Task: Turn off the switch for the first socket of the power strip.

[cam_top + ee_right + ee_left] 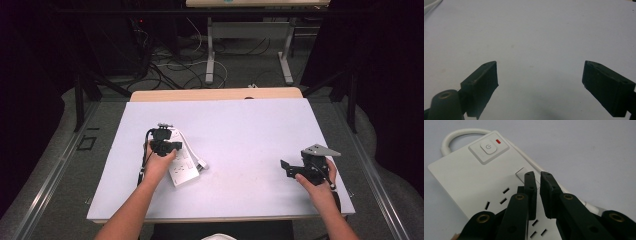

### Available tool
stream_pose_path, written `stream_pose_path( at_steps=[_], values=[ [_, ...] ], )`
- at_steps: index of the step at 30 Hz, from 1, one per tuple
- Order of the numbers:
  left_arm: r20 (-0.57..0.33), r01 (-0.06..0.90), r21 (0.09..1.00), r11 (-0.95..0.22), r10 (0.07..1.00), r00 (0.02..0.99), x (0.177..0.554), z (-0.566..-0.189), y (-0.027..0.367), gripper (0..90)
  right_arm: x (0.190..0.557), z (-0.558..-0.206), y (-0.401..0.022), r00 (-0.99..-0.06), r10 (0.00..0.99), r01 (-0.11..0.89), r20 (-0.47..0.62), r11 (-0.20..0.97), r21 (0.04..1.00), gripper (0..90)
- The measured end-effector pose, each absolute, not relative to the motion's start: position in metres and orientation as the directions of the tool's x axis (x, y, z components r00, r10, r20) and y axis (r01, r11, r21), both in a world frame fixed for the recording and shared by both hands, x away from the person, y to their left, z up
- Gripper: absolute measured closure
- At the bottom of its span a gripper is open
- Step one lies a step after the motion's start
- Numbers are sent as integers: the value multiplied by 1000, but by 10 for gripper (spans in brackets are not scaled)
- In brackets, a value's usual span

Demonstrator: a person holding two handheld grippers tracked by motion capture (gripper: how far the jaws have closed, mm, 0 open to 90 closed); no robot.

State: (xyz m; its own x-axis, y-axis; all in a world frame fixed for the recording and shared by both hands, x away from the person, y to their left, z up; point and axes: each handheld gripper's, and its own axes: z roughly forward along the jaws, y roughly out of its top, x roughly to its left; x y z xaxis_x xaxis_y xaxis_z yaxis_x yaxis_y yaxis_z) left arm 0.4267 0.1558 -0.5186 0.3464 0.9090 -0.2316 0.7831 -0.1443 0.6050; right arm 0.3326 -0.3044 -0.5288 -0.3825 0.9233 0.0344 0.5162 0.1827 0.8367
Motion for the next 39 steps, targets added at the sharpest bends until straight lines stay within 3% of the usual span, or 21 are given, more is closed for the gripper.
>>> stream_pose_path(
  at_steps=[39],
  values=[
    [-264,742,654,-150,873,409,405,-504,153,688,333,-531,-305,-396,918,522,24,203,828,143]
  ],
)
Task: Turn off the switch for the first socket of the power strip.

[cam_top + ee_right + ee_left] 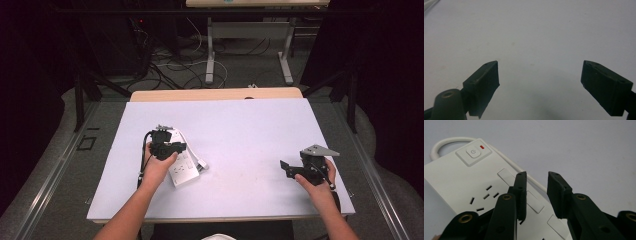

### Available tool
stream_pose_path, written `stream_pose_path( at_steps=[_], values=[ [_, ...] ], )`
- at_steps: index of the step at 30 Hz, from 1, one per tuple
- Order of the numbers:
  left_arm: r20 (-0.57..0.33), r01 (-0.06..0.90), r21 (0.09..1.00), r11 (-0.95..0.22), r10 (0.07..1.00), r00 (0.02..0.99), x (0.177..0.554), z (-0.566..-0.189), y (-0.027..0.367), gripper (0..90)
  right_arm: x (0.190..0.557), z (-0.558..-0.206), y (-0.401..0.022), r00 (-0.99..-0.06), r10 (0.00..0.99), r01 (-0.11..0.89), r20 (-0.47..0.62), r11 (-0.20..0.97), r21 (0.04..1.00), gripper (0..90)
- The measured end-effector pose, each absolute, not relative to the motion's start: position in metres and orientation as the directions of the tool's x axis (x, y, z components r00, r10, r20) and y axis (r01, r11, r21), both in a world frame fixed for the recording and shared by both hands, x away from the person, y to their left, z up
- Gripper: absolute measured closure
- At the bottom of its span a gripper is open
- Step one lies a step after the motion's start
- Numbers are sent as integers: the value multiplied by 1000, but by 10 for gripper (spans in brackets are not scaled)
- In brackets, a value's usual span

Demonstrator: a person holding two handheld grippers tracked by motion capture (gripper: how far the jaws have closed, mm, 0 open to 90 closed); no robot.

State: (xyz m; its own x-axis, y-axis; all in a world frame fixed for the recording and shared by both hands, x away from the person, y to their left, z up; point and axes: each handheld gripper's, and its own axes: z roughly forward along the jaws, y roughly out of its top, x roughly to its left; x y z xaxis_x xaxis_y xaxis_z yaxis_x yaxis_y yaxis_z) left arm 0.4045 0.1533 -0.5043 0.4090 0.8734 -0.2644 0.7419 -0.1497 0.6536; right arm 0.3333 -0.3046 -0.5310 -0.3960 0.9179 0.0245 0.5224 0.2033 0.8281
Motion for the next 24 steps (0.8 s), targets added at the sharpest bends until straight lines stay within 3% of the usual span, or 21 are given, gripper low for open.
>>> stream_pose_path(
  at_steps=[8,24],
  values=[
    [-273,736,663,-140,870,411,399,-503,157,618,333,-532,-303,-399,916,528,36,197,826,144],
    [-270,713,691,-121,871,410,388,-499,167,614,333,-532,-302,-409,912,526,29,209,824,145]
  ],
)
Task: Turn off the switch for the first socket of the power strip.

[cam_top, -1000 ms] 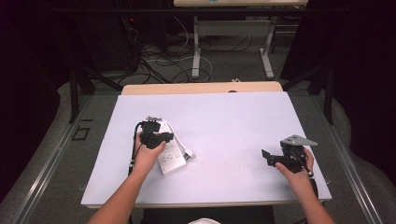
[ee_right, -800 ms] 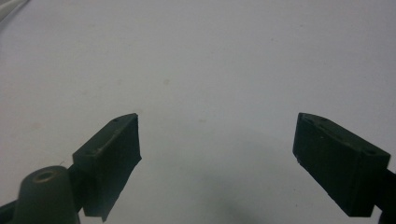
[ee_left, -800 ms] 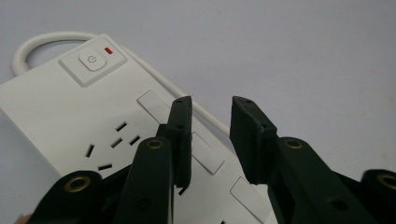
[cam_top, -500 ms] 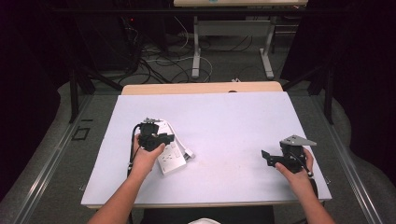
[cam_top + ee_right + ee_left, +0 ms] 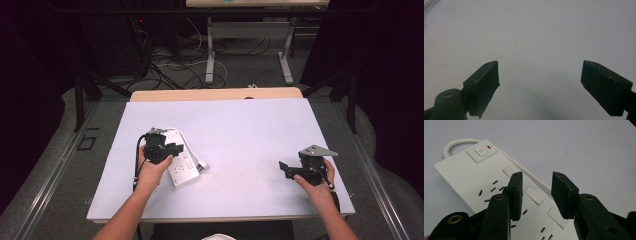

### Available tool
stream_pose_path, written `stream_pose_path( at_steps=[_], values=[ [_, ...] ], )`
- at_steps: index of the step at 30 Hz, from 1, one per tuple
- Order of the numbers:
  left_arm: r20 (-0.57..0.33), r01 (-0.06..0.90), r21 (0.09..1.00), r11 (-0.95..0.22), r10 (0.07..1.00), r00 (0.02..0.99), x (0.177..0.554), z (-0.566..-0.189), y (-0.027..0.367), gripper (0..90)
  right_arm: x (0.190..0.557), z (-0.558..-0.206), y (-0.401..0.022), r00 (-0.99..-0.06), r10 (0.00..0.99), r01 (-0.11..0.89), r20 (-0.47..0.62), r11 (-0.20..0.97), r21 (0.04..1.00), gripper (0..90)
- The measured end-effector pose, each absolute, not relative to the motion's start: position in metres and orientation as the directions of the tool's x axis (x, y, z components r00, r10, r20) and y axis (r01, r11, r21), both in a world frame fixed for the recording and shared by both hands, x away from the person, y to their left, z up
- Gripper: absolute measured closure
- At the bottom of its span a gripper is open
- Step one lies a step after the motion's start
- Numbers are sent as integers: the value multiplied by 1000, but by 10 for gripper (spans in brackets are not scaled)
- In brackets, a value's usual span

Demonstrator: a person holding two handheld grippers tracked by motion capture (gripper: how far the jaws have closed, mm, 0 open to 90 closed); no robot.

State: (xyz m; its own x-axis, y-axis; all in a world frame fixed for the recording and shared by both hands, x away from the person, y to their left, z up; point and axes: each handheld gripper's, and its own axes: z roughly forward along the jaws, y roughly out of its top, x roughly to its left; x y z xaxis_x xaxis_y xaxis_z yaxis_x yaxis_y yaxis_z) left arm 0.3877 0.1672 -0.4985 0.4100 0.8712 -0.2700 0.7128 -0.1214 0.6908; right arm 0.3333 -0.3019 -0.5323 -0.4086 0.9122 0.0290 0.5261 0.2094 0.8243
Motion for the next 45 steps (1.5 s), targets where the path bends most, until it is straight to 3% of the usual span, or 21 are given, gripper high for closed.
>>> stream_pose_path(
  at_steps=[16,45],
  values=[
    [-278,697,709,-107,866,415,375,-495,177,526,334,-533,-303,-408,913,525,19,217,823,145],
    [-286,695,714,-83,872,397,370,-496,188,525,334,-535,-301,-418,908,532,18,229,815,145]
  ],
)
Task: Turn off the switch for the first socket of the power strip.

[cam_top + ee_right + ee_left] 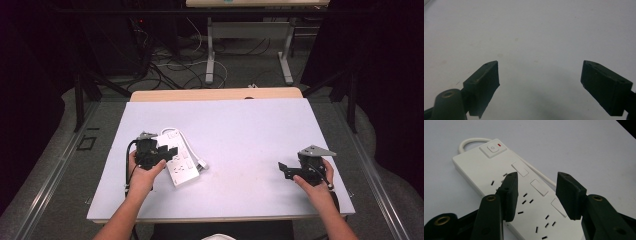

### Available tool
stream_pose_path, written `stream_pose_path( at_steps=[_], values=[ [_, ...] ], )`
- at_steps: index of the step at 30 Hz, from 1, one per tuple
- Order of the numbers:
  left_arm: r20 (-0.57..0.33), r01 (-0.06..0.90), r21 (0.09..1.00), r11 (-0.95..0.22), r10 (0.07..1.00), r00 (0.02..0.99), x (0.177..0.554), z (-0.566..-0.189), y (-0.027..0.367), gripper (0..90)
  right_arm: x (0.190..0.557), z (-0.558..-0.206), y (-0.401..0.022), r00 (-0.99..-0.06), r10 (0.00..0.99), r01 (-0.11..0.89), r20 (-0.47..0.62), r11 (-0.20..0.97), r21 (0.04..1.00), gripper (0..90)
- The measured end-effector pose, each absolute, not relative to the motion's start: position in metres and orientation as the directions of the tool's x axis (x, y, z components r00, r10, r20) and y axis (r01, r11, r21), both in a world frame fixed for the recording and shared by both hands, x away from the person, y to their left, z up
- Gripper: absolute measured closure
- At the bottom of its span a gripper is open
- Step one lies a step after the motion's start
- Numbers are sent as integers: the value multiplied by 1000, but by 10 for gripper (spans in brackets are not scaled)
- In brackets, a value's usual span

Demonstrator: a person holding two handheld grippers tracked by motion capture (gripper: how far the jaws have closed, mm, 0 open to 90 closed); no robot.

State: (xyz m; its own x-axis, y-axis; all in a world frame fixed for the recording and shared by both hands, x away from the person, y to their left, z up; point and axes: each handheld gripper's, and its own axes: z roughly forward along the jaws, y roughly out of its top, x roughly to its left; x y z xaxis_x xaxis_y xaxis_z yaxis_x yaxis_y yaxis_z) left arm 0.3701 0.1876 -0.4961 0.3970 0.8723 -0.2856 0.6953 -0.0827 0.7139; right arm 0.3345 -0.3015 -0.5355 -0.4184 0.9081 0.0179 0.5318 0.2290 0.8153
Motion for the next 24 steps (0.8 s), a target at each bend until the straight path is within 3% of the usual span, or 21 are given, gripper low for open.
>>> stream_pose_path(
  at_steps=[24],
  values=[
    [-205,625,778,-66,913,353,352,-497,219,344,334,-534,-302,-415,909,529,26,218,820,144]
  ],
)
